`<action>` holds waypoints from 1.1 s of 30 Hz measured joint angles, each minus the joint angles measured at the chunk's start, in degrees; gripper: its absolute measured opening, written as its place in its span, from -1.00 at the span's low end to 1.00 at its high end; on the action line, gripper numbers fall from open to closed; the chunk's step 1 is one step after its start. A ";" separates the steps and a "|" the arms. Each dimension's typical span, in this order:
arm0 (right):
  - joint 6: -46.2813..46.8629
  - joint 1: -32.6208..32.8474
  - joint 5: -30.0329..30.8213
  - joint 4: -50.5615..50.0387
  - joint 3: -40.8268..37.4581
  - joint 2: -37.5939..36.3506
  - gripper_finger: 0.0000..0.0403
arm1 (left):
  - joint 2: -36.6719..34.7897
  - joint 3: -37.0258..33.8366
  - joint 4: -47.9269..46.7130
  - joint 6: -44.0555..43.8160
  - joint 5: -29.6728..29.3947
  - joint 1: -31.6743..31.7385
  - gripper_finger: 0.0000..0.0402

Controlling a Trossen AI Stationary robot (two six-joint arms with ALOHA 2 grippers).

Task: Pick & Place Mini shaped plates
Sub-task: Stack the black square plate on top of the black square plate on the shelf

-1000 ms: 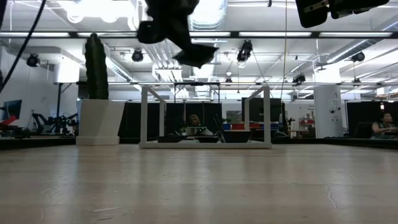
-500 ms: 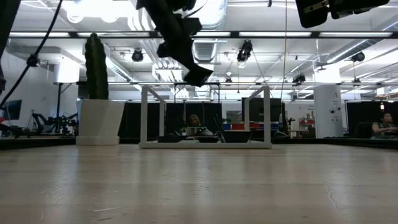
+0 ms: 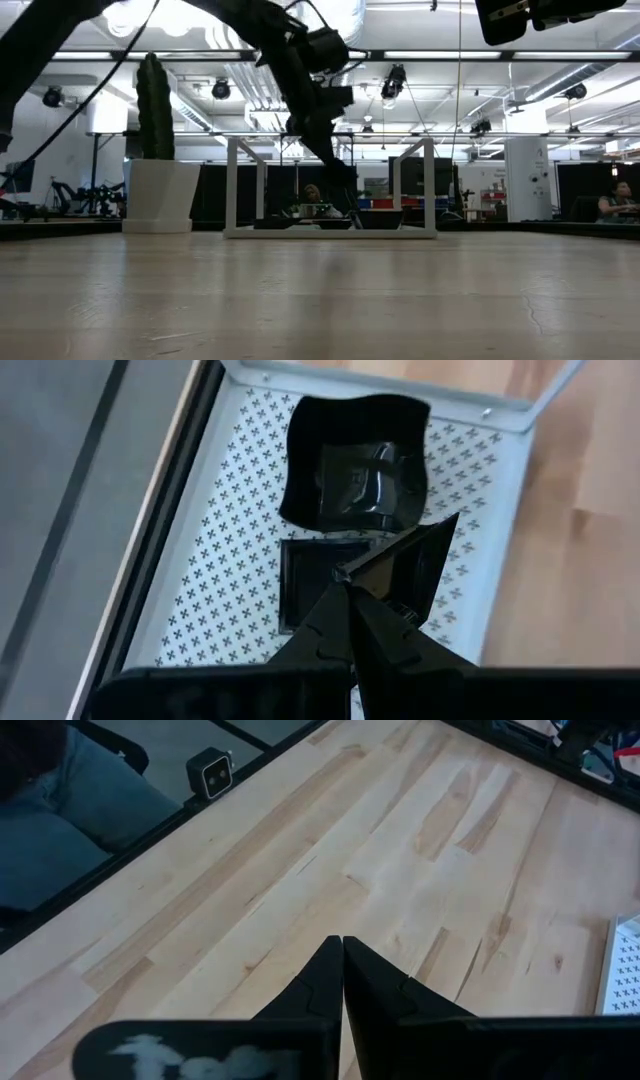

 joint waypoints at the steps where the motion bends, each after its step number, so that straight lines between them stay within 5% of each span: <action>1: 0.00 0.00 0.00 0.00 0.00 -0.01 -0.96 | 0.83 0.43 0.06 0.38 0.04 0.32 -1.00; 33: -0.02 0.00 0.02 -0.09 0.00 0.01 -0.96 | 5.45 3.87 -2.15 2.15 2.82 4.10 -1.00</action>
